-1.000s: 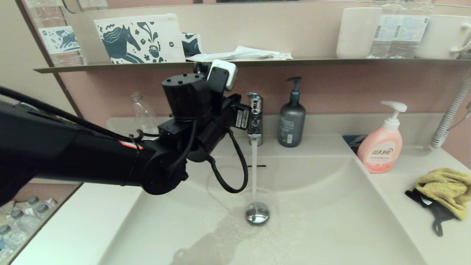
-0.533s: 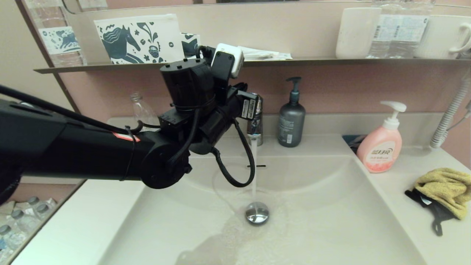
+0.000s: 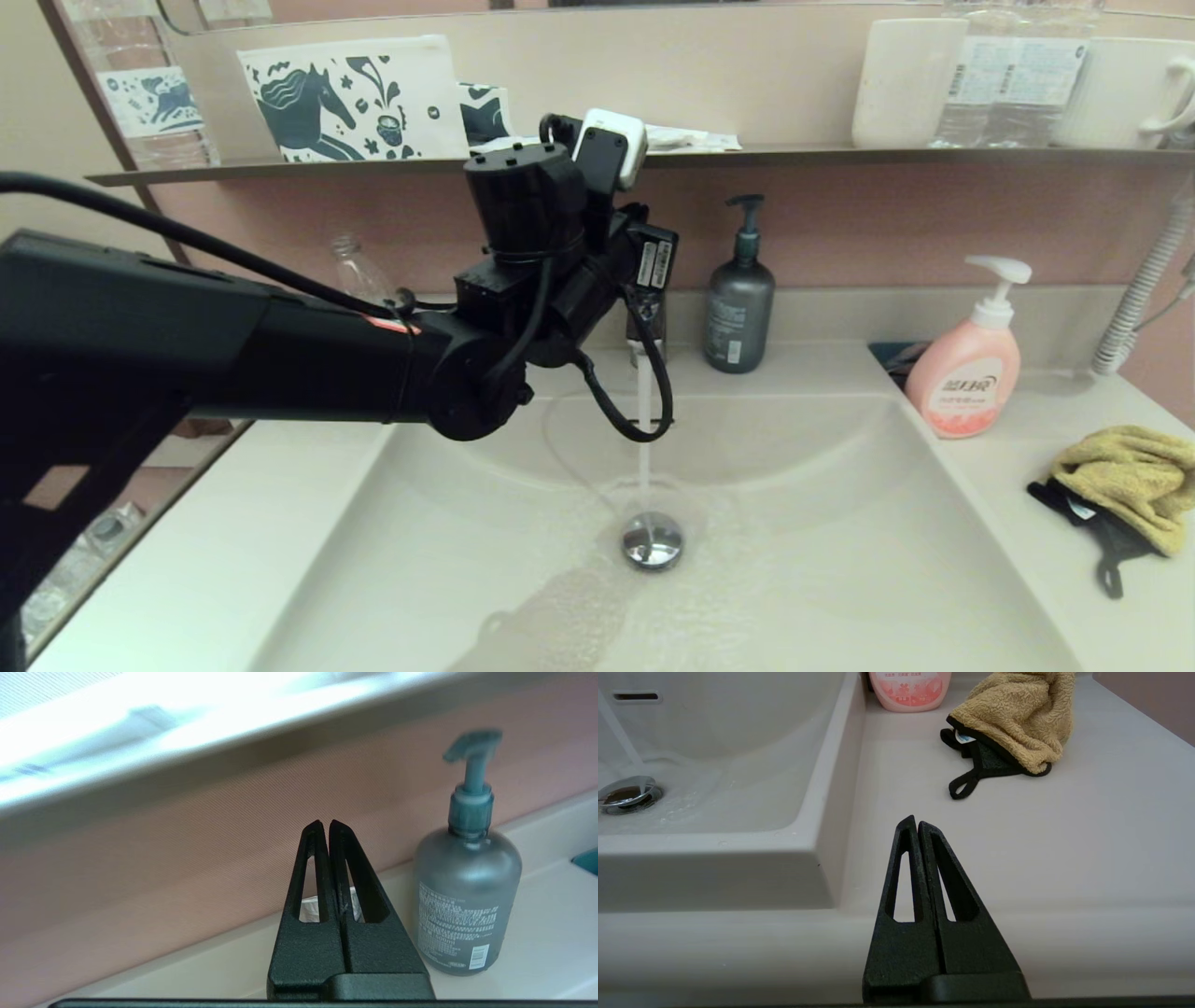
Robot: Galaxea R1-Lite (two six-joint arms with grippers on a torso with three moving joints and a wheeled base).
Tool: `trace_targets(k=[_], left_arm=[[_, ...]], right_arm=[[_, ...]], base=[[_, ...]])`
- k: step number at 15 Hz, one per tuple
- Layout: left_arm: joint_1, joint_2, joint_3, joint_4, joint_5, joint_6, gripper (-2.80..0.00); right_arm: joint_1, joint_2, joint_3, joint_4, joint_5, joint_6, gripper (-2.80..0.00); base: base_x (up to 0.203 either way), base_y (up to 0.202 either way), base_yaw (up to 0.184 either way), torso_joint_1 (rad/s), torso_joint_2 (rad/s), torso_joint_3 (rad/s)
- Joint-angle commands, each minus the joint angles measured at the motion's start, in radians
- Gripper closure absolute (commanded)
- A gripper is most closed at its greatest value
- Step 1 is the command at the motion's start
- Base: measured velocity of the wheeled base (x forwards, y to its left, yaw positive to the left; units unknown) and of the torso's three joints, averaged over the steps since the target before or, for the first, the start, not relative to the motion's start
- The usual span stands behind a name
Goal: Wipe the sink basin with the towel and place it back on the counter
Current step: Turn off the faucet
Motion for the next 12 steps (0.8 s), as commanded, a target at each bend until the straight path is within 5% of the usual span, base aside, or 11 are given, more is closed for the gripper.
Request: trace_targets(k=[1,12], left_arm=[[0.004,0.034,-0.004,-0.005,0.002,0.0,0.0],[0.009,0.016,0.118,-0.054,0.003,-0.007,0.0]], right_arm=[[0.001,0.002,0.0,0.0,0.0,0.0,0.0],[0.0,0.002,0.0,0.0,0.0,0.0,0.0]], base=[[0.0,0.0,0.0,0.0,0.0,0.0],[0.0,0.0,0.0,0.0,0.0,0.0]])
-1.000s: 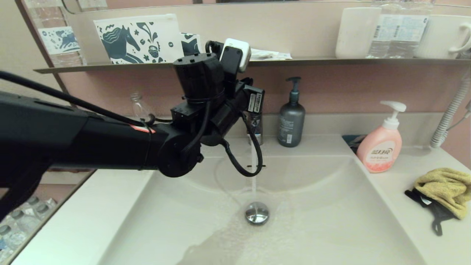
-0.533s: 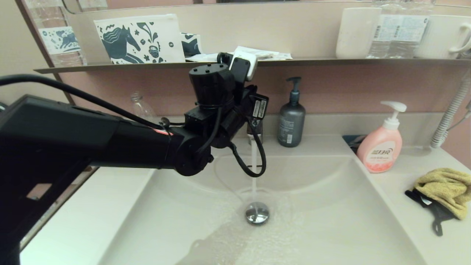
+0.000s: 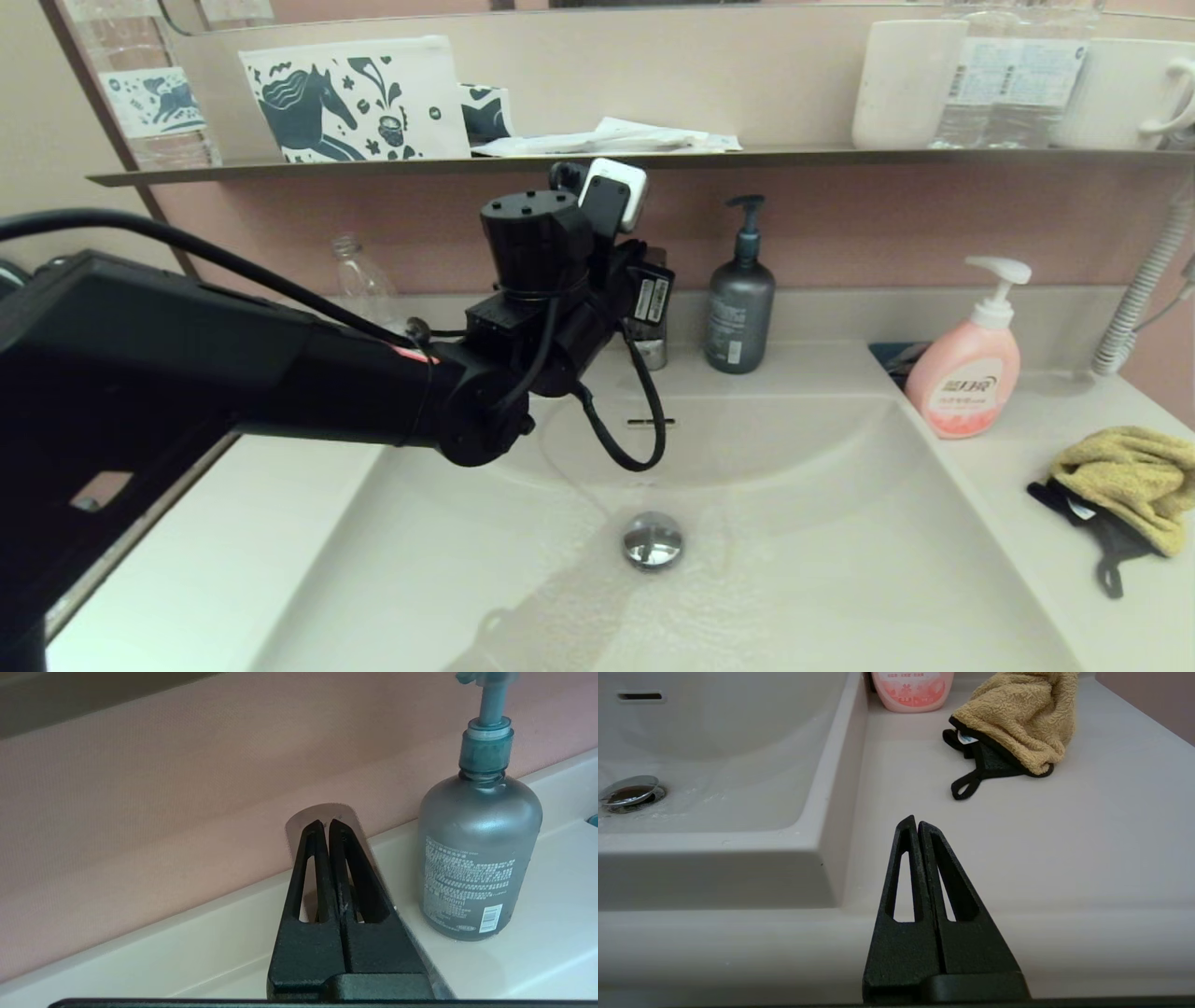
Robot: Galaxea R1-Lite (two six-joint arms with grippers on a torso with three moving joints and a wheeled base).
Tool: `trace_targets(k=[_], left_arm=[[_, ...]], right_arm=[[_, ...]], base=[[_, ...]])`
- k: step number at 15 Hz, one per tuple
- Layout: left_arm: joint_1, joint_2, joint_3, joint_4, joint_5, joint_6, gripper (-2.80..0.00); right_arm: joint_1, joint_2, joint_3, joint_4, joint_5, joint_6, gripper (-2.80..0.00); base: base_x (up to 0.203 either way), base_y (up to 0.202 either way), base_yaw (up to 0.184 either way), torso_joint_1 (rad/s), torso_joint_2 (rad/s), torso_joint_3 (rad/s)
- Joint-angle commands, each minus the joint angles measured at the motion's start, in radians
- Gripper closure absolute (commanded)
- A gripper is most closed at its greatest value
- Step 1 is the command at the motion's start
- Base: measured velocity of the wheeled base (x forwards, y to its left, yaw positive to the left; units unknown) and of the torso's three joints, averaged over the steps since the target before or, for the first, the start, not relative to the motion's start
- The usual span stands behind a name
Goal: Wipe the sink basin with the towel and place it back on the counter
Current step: Turn off the faucet, then pick up the cloth
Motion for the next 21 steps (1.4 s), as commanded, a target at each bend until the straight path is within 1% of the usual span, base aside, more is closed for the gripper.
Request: trace_targets(k=[1,5,8,12,16,18,19,21], left_arm=[[-0.008,-0.012,0.049,-0.019,0.002,0.003,0.0],[-0.008,-0.07,0.075,-0.022,0.007,0.003,0.0],[0.005,-0.177,0.169,-0.023,0.008,0.002,0.0],[0.055,-0.373,0.374,-0.023,0.007,-0.011,0.0],[0.074,-0.565,0.614,-0.023,0.016,-0.044,0.0],[0.08,-0.67,0.703,-0.02,0.031,-0.062,0.0],[0.098,-0.73,0.742,-0.012,0.036,-0.071,0.0],[0.163,-0.849,0.79,0.028,0.035,-0.078,0.0]], right_arm=[[0.0,0.002,0.0,0.0,0.0,0.0,0.0],[0.0,0.002,0.0,0.0,0.0,0.0,0.0],[0.0,0.002,0.0,0.0,0.0,0.0,0.0],[0.0,0.002,0.0,0.0,0.0,0.0,0.0],[0.0,0.002,0.0,0.0,0.0,0.0,0.0],[0.0,0.002,0.0,0.0,0.0,0.0,0.0],[0.001,0.002,0.0,0.0,0.0,0.0,0.0],[0.001,0.002,0.0,0.0,0.0,0.0,0.0]], base=[[0.0,0.0,0.0,0.0,0.0,0.0],[0.0,0.0,0.0,0.0,0.0,0.0],[0.0,0.0,0.0,0.0,0.0,0.0],[0.0,0.0,0.0,0.0,0.0,0.0],[0.0,0.0,0.0,0.0,0.0,0.0],[0.0,0.0,0.0,0.0,0.0,0.0],[0.0,0.0,0.0,0.0,0.0,0.0],[0.0,0.0,0.0,0.0,0.0,0.0]])
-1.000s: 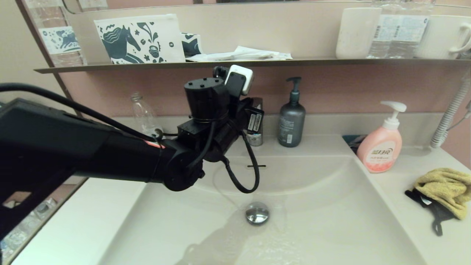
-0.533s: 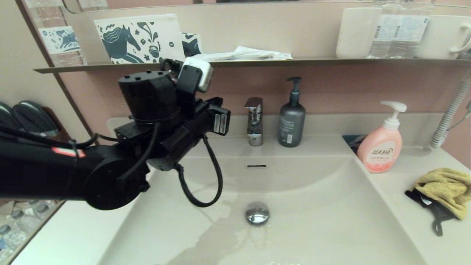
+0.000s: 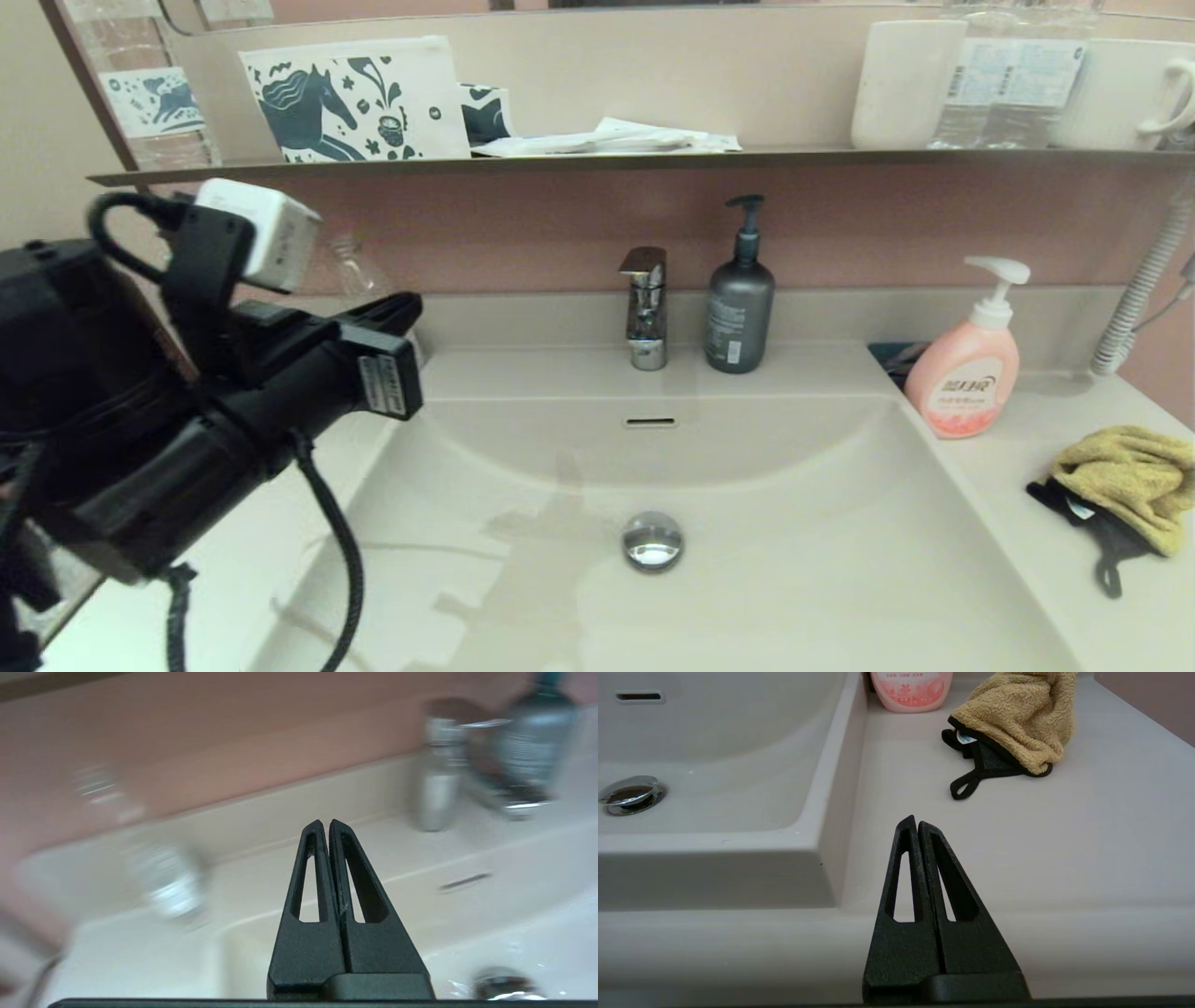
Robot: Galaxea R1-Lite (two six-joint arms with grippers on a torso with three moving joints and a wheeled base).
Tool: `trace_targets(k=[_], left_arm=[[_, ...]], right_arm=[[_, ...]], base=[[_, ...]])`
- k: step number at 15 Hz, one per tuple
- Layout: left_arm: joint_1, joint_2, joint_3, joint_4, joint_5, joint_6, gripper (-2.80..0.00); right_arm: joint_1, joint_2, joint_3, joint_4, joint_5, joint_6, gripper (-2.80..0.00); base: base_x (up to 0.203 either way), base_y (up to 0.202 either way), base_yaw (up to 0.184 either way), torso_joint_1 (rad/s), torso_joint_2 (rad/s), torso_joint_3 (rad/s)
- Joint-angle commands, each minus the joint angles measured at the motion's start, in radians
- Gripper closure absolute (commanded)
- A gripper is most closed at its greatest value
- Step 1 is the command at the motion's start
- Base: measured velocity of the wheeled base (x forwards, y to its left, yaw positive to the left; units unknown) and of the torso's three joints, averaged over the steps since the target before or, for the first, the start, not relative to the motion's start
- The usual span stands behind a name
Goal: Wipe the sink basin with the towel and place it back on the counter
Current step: Pick up the cloth
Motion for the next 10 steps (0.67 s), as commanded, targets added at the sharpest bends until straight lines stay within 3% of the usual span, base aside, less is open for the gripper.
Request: trace_targets(k=[1,4,7,10], left_arm=[[0.066,-0.189,0.047,0.047,0.0,-0.001,0.0],[0.164,-0.366,0.089,0.154,-0.001,0.01,0.0],[0.398,-0.452,0.173,0.181,-0.014,0.025,0.0],[0.453,-0.628,0.278,0.191,-0.027,0.034,0.0]], right_arm=[[0.0,0.002,0.0,0.0,0.0,0.0,0.0],[0.0,0.002,0.0,0.0,0.0,0.0,0.0],[0.001,0.002,0.0,0.0,0.0,0.0,0.0],[0.001,0.002,0.0,0.0,0.0,0.0,0.0]], base=[[0.0,0.0,0.0,0.0,0.0,0.0],[0.0,0.0,0.0,0.0,0.0,0.0],[0.0,0.0,0.0,0.0,0.0,0.0],[0.0,0.0,0.0,0.0,0.0,0.0]])
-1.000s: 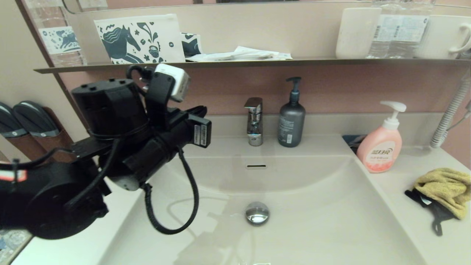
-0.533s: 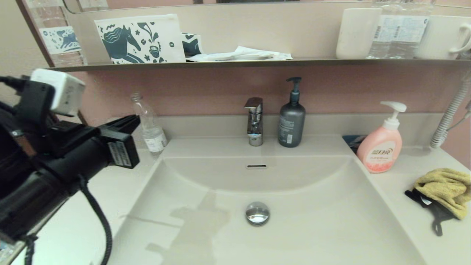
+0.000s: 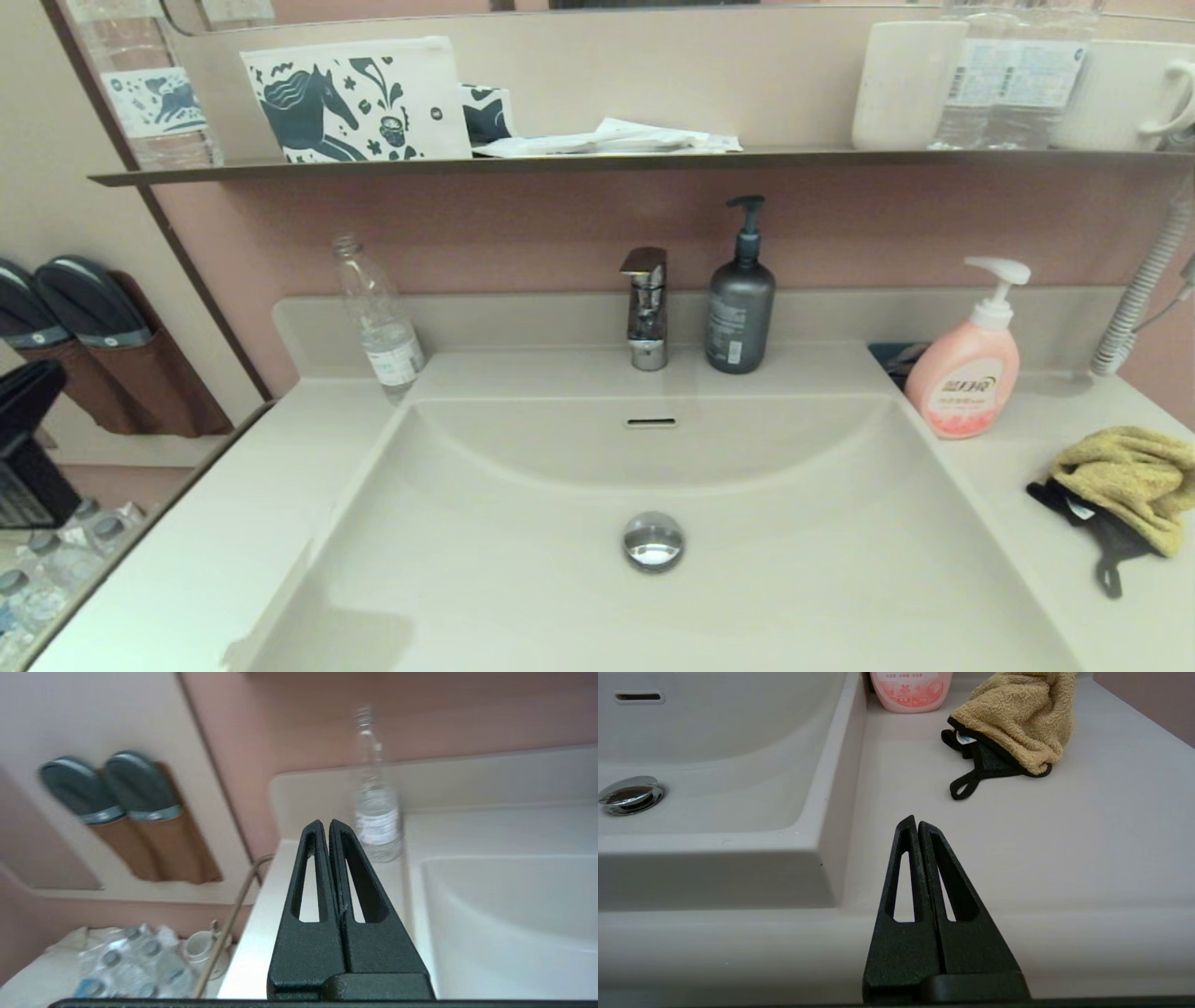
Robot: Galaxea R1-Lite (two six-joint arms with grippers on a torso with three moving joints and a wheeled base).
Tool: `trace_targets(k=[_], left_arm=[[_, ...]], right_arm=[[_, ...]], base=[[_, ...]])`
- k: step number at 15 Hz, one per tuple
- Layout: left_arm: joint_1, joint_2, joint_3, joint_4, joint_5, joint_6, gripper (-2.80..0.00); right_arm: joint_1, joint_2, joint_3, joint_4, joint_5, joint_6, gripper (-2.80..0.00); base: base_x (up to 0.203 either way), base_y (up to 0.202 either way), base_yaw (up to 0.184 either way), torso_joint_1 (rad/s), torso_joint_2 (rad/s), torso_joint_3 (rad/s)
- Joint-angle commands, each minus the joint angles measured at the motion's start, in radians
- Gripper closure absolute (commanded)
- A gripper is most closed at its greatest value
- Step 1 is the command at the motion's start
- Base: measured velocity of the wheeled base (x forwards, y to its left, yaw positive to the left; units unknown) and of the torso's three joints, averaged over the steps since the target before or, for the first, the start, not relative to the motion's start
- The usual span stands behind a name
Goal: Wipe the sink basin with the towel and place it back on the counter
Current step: Pick up the cloth
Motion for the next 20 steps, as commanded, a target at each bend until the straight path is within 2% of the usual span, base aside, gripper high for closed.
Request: trace_targets(k=[1,2,6,10,16,20], left_arm=[[0.028,-0.18,0.074,0.01,0.001,0.008,0.0],[0.03,-0.239,0.096,0.04,0.003,0.011,0.0],[0.042,-0.439,0.152,0.281,0.012,0.011,0.0],[0.08,-0.538,0.258,0.303,0.013,0.008,0.0],[0.102,-0.599,0.321,0.299,0.001,-0.005,0.0],[0.111,-0.627,0.321,0.298,-0.023,-0.066,0.0]], right_arm=[[0.001,0.002,0.0,0.0,0.0,0.0,0.0],[0.001,0.002,0.0,0.0,0.0,0.0,0.0],[0.0,0.002,0.0,0.0,0.0,0.0,0.0],[0.001,0.002,0.0,0.0,0.0,0.0,0.0],[0.0,0.002,0.0,0.0,0.0,0.0,0.0],[0.001,0.002,0.0,0.0,0.0,0.0,0.0]], base=[[0.0,0.0,0.0,0.0,0.0,0.0],[0.0,0.0,0.0,0.0,0.0,0.0],[0.0,0.0,0.0,0.0,0.0,0.0],[0.0,0.0,0.0,0.0,0.0,0.0],[0.0,0.0,0.0,0.0,0.0,0.0],[0.0,0.0,0.0,0.0,0.0,0.0]])
